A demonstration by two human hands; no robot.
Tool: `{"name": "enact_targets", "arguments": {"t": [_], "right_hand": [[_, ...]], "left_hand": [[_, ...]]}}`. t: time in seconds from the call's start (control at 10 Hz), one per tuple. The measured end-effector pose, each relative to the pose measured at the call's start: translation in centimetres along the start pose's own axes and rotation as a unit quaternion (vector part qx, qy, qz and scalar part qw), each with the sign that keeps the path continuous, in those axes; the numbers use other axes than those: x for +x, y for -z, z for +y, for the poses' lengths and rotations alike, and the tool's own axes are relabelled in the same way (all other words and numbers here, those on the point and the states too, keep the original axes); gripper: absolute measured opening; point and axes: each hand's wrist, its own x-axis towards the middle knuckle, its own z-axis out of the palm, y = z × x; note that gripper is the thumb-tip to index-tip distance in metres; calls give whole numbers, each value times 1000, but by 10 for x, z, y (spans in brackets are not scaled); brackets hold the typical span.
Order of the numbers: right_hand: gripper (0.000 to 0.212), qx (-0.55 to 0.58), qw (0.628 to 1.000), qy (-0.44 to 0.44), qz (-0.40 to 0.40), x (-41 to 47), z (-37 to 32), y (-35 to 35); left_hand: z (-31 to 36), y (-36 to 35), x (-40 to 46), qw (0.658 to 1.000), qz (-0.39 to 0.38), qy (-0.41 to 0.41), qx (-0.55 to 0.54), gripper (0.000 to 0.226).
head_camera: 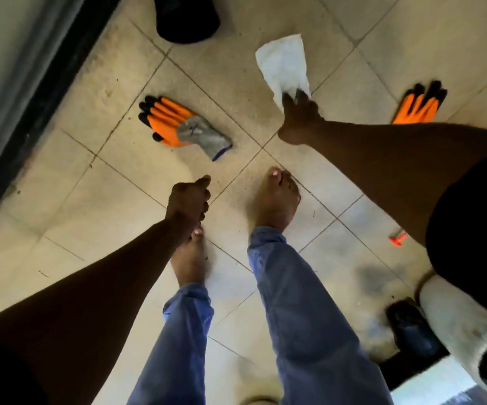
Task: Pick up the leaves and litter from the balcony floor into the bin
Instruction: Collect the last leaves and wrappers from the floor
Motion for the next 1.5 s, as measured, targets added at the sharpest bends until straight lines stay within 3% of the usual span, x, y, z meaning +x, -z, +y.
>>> {"name": "enact_targets", "arguments": {"t": [0.1,0.2,0.3,0.4,0.5,0.6,0.7,0.8,0.9,1.0,1.1,1.2,1.3,1.4,1.5], "right_hand": [[68,10,998,4,56,-16,1,1],[61,113,992,32,55,-52,-2,8],[42,318,945,14,74,-102,-8,17],[16,513,856,-15,65,-165,-28,25],[5,563,823,-55,37,-210,-55,16],[19,656,744,-126,-23,-244,-84,0],[29,738,659,-134,-63,-275,-108,-5],[25,746,649,-140,-43,-315,-117,-9],[15,762,631,-145,23,-356,-130,-7],[23,755,616,-179,137,-379,-146,-8],[26,781,573,-159,192,-409,-155,-19],[32,768,592,-112,216,-437,-161,-34],[29,725,636,-119,237,-458,-158,-61],[23,702,651,-166,235,-485,-147,-103],[26,697,664,-174,210,-510,-138,-140]], "left_hand": [[4,0,-10,998,-34,34,-32,47],[20,0,-26,996,-63,55,-26,46],[40,0,-46,997,-69,2,41,47],[68,5,-69,997,-54,-43,37,38],[87,11,-84,995,-35,-71,68,36],[87,11,-101,973,-54,-154,163,41],[81,18,-123,951,-43,-176,249,49],[68,35,-150,936,-7,-209,282,48],[45,48,-184,952,17,-204,228,48],[27,50,-216,974,-11,-187,126,45],[-1,50,-239,987,-74,-137,26,36],[-35,49,-253,974,-201,-90,-56,30],[-78,44,-244,962,-254,-100,-21,25],[-121,46,-244,942,-276,-180,57,21],[-168,48,-232,955,-239,-176,0,38]]}}
